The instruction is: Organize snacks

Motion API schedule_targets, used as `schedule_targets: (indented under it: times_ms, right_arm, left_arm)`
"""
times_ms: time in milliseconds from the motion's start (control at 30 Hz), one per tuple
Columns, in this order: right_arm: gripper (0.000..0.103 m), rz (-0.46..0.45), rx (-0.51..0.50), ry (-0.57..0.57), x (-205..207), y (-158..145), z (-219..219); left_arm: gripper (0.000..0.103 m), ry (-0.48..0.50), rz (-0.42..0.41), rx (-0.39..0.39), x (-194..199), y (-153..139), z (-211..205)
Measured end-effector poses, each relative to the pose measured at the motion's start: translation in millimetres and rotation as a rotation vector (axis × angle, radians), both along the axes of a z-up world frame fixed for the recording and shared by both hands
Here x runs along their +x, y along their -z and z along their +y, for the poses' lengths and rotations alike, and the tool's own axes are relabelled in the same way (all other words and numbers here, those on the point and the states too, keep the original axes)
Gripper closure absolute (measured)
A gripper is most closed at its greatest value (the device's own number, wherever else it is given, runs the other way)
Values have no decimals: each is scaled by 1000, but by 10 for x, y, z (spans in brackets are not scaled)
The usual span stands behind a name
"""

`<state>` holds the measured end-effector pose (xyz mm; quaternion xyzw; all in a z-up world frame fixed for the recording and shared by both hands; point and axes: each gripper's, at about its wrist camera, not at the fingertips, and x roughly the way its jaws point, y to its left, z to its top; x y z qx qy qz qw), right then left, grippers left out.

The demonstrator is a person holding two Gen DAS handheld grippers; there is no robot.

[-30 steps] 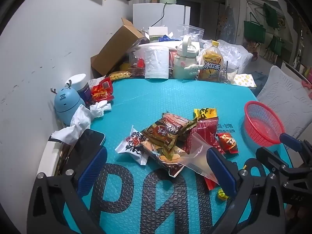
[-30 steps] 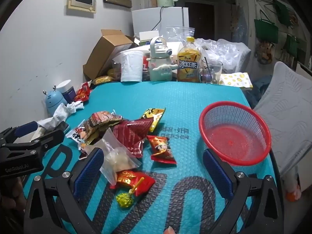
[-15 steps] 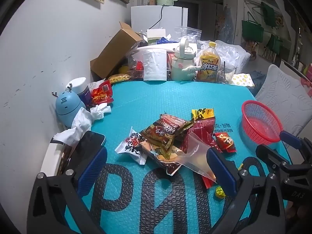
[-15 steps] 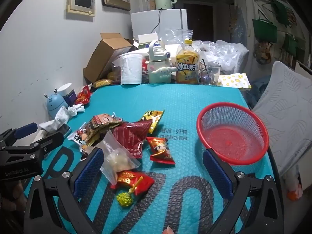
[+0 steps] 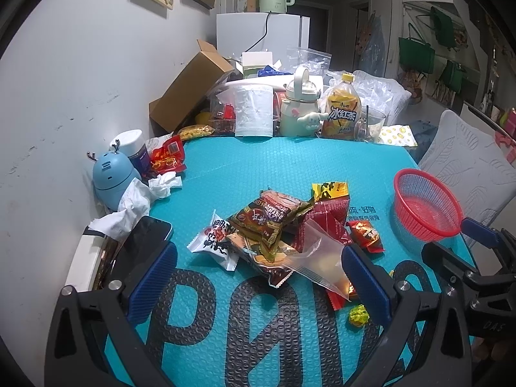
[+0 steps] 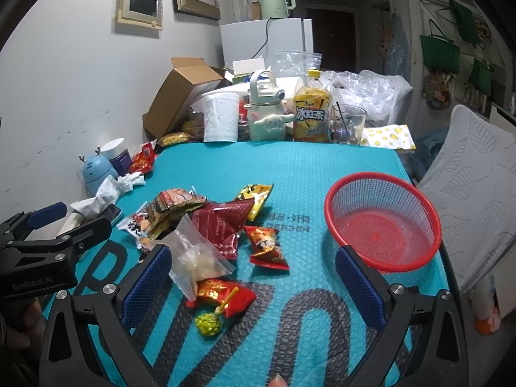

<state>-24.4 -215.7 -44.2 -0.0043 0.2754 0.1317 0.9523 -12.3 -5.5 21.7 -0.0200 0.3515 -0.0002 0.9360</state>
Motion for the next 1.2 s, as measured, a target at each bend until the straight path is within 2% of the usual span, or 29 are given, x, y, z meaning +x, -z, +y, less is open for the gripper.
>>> schedule_targets:
  times_ms: [1200]
  right_arm:
    - [0,-22,8,-6,-103,-9,1]
  left_arm:
    - [0,-1,-25,6,-143,-21,-35]
